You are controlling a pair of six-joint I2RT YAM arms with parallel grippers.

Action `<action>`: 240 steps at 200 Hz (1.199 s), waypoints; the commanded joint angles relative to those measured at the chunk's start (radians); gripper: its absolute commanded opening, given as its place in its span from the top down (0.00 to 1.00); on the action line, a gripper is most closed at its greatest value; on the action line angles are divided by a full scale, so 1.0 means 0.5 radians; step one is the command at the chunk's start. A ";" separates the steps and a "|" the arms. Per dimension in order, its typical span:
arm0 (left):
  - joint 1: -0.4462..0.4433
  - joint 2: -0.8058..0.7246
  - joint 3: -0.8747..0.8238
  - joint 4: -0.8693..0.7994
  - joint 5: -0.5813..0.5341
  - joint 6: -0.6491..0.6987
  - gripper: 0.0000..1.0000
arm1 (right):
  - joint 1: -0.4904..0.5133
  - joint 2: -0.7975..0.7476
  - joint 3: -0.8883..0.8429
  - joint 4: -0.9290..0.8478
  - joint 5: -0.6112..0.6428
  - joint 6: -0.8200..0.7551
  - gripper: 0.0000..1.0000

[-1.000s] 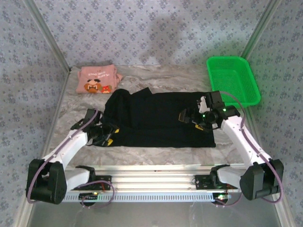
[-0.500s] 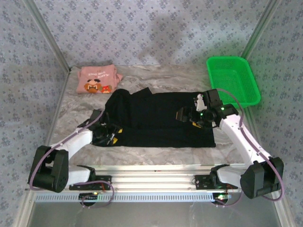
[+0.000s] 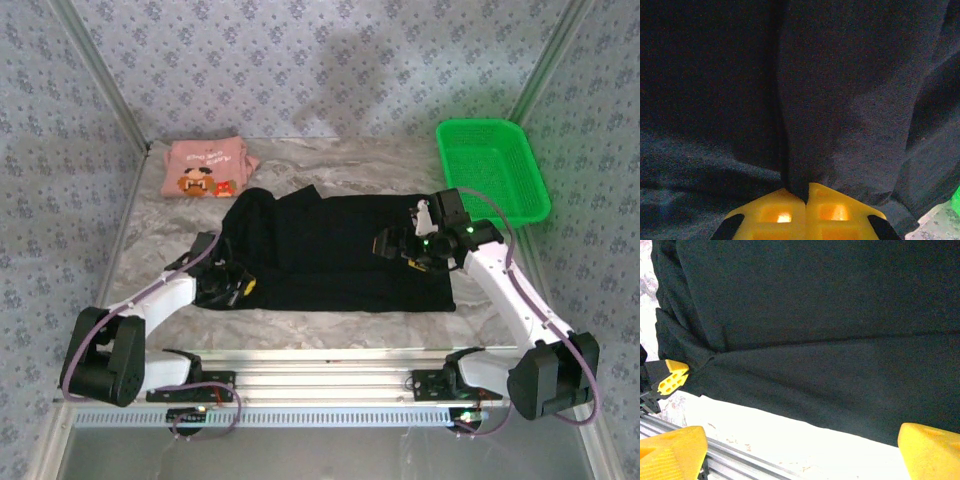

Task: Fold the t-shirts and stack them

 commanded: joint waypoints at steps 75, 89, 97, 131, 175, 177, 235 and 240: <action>-0.038 0.489 0.775 -0.475 -0.078 0.682 1.00 | 0.012 0.008 0.065 -0.015 -0.034 -0.049 0.00; -0.051 0.600 0.863 -0.518 -0.080 0.762 1.00 | 0.015 0.011 0.061 -0.014 -0.034 -0.049 0.00; -0.059 0.649 0.906 -0.531 -0.088 0.794 1.00 | 0.013 0.012 0.057 -0.020 -0.034 -0.050 0.00; -0.131 0.840 1.121 -0.605 -0.118 0.914 1.00 | 0.014 0.006 0.045 -0.024 -0.029 -0.052 0.00; -0.166 0.997 1.318 -0.687 -0.217 1.011 1.00 | 0.017 0.002 0.023 -0.033 -0.028 -0.051 0.00; -0.166 1.002 1.326 -0.688 -0.218 1.012 1.00 | 0.016 0.000 0.022 -0.029 -0.030 -0.050 0.00; -0.171 1.148 1.482 -0.699 -0.220 1.101 1.00 | 0.018 0.008 -0.002 -0.025 -0.015 -0.046 0.00; -0.173 1.156 1.496 -0.698 -0.220 1.110 1.00 | 0.017 0.008 -0.004 -0.024 -0.015 -0.047 0.00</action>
